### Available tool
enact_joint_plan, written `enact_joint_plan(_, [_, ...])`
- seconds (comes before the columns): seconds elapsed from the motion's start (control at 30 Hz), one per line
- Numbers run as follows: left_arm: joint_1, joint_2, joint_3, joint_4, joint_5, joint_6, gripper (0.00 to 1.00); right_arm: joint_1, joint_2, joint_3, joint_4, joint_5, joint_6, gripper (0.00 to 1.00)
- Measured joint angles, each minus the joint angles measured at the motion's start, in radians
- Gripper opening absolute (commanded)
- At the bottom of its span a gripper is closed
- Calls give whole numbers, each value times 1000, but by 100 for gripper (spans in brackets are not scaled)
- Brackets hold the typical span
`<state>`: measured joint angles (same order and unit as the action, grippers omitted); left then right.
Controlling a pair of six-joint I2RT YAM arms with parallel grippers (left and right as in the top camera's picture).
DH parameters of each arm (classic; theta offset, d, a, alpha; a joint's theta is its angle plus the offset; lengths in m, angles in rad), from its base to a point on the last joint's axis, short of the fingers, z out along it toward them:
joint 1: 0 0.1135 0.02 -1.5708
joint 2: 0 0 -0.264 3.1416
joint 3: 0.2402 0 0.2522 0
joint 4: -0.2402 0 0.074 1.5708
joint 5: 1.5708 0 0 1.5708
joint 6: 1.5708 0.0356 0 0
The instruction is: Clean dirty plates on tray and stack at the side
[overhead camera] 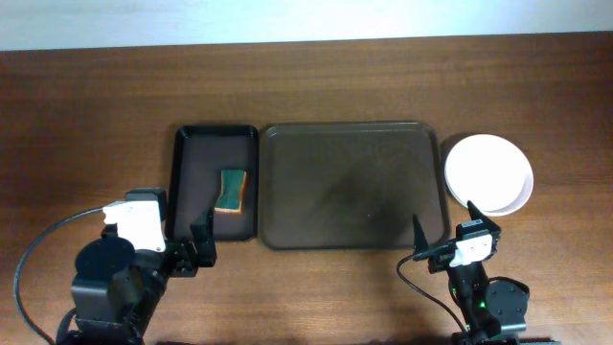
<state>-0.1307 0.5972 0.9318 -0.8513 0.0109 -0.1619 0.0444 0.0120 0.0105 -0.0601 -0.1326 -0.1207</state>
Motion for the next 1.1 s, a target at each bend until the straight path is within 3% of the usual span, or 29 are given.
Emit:
enact_joint_plan(0.8, [0, -4, -2, -20, -18, 1, 99, 0, 0, 0, 0, 0, 0, 99])
enact_joint_plan(0.9, [11, -47, -51, 16, -39, 1, 100, 0, 0, 0, 0, 0, 0, 99])
enact_joint_plan(1.1, [56, -221, -341, 268, -46, 1, 100, 0, 0, 0, 0, 0, 0, 99])
